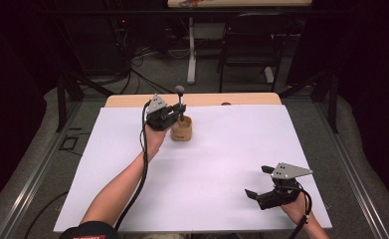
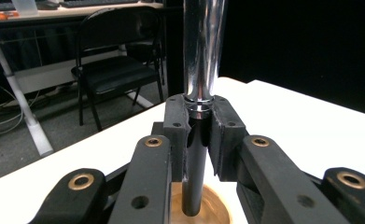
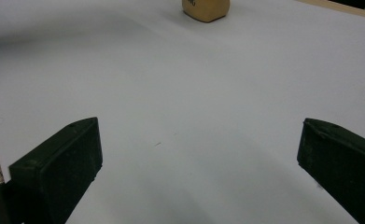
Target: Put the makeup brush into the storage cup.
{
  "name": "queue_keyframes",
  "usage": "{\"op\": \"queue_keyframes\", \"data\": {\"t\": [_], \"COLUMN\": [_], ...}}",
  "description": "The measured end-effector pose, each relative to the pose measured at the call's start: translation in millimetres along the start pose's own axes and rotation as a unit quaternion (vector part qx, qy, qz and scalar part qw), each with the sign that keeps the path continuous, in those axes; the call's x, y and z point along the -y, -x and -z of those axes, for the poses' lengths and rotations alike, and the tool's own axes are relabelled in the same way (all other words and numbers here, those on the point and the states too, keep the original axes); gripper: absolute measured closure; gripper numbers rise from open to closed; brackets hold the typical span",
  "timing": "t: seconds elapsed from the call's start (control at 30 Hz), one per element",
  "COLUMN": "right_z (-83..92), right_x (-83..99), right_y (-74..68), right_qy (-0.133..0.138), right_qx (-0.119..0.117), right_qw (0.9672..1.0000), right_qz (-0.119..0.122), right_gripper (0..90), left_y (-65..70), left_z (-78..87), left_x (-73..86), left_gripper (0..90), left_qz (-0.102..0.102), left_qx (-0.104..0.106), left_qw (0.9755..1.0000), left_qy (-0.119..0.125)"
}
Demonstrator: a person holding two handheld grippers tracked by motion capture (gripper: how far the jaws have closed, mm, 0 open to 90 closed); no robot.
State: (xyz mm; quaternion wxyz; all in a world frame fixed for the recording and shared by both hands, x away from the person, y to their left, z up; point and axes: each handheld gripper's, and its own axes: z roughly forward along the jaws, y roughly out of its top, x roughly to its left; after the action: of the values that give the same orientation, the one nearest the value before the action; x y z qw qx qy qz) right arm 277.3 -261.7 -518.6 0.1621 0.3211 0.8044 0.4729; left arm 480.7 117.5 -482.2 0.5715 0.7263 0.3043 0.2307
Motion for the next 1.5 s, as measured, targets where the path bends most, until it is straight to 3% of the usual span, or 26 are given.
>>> {"op": "queue_keyframes", "data": {"t": [0.03, 0.3, 0.43, 0.63, 0.67, 0.7, 0.87, 1.4, 1.47, 1.5], "right_z": [0.4, 0.3, -0.6, -1.4, -1.4, -1.5, -1.8, -1.8, -2.0, -1.9], "right_x": [-0.1, -0.1, 0.1, 0.4, 0.4, 0.4, 0.7, 0.6, 0.6, 0.6], "right_y": [0.0, -0.8, -0.4, -0.2, -0.2, -0.2, -0.4, -0.9, -0.8, -0.8], "right_qy": [-0.002, -0.006, -0.009, -0.011, -0.011, -0.012, -0.012, -0.018, -0.018, -0.019], "right_qx": [0.000, -0.002, -0.001, -0.001, -0.002, -0.001, -0.001, -0.001, -0.001, -0.001], "right_qw": [1.0000, 1.0000, 1.0000, 0.9999, 0.9999, 0.9999, 0.9999, 0.9998, 0.9998, 0.9998], "right_qz": [0.000, 0.000, 0.002, 0.001, 0.001, 0.001, 0.000, 0.005, 0.006, 0.006], "right_gripper": [0.0, 0.0, 0.0, 0.0, 0.0, 0.0, 0.0, 0.0, 0.0, 0.0], "left_y": [-0.1, 2.4, 3.9, 2.4, 3.2, 2.4, 2.7, 2.0, 1.9, 1.2], "left_z": [-0.9, -6.0, -6.9, -8.6, -9.1, -9.5, -12.8, -17.4, -17.5, -17.0], "left_x": [0.7, 5.7, 8.3, 11.5, 12.3, 13.0, 18.0, 23.0, 23.4, 23.1], "left_gripper": [79.0, 78.9, 79.0, 79.0, 79.0, 78.9, 78.9, 78.6, 78.2, 73.2], "left_qz": [0.001, 0.002, 0.000, 0.000, 0.000, 0.001, 0.001, -0.001, -0.002, 0.000], "left_qx": [0.008, 0.013, 0.005, 0.014, 0.004, 0.013, 0.015, 0.012, 0.017, 0.026], "left_qw": [1.0000, 0.9999, 0.9999, 0.9997, 0.9998, 0.9997, 0.9995, 0.9989, 0.9990, 0.9988], "left_qy": [-0.001, -0.011, -0.013, -0.018, -0.018, -0.019, -0.029, -0.045, -0.042, -0.040]}}
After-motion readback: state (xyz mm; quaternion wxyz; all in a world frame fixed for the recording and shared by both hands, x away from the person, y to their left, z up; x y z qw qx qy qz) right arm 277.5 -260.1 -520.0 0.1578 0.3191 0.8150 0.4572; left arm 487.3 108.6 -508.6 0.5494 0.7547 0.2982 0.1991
